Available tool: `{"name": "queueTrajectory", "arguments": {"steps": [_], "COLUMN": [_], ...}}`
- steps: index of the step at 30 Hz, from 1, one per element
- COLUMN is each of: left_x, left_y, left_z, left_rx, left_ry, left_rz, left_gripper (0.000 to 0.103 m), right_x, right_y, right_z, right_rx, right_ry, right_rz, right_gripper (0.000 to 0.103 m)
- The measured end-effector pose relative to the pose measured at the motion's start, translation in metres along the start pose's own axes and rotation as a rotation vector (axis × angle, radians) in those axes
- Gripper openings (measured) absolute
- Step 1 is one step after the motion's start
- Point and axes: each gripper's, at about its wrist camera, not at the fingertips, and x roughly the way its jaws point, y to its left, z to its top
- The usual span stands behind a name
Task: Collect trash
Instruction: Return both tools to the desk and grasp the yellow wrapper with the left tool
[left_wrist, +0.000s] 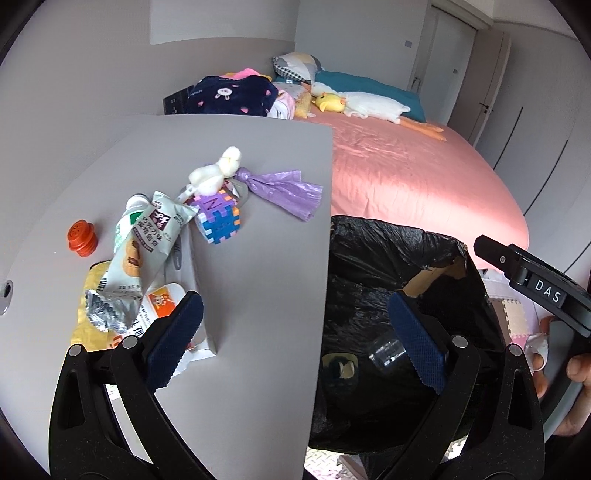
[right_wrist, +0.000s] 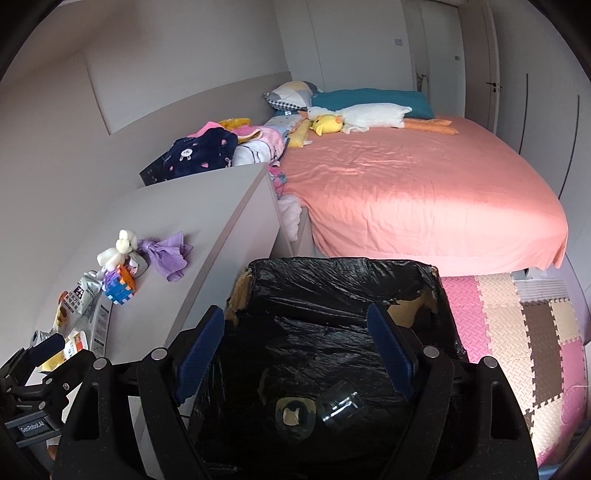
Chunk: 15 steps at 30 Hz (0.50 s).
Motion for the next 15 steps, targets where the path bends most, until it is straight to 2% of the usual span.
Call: {"name": "queueTrajectory", "arguments": {"steps": [15], "left_x": [-0.025], "left_y": [0.066], "left_z": [-0.007], "left_rx": [-0.087], "left_ry": [-0.041], "left_rz": [0.066], "left_gripper": [0.097], "right_x": [0.015], "right_y": [0.078], "right_z": [-0.007], "right_rx": [-0.103], "right_ry": [0.025], "right_rz": [0.109], "right_gripper": [0.080]}}
